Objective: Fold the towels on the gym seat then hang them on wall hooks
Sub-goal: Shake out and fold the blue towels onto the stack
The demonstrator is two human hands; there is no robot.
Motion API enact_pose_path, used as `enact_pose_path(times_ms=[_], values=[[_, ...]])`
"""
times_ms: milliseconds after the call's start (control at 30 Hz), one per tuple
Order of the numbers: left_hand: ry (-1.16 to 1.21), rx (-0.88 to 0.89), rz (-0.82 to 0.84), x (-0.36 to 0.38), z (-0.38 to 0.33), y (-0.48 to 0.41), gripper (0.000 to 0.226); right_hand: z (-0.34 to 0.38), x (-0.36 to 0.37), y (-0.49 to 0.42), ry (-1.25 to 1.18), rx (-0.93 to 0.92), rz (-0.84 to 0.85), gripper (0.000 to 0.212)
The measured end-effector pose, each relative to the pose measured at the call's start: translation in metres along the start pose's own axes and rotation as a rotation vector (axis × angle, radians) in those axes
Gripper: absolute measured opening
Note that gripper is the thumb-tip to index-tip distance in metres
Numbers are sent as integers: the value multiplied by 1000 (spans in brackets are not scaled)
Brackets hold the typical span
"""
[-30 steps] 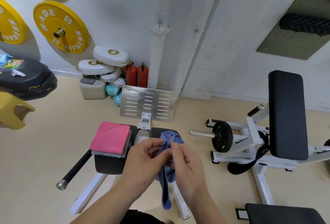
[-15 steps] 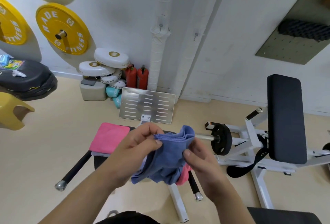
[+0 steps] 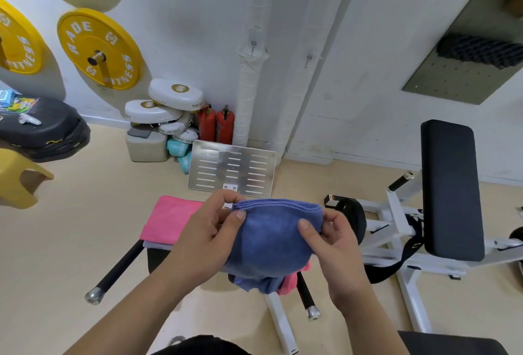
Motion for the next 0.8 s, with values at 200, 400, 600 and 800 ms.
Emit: enact_pose_path(times_ms=[200,400,600,800], values=[[-175,205,233,25,-13,-4,16,38,26,4,647,-218,286,72],[-76,154,220,22,-9,-7,22,41,40,-3,635,-259,302,7],[-179,-42,459,32,49,-5,34,25,30,-5,410,-154,191,18],[-596,-192,451,21,109,-11,32,3,-7,-26,442,-90,-70,21]])
Point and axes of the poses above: each hand's wrist, its own y-axis away from the middle knuckle, its own x-axis out of the palm, z = x × y, the point moved 7 cm from there along -y, towards the middle knuckle, and after that the axes turned 3 degrees about -x, right-handed, at the moved point
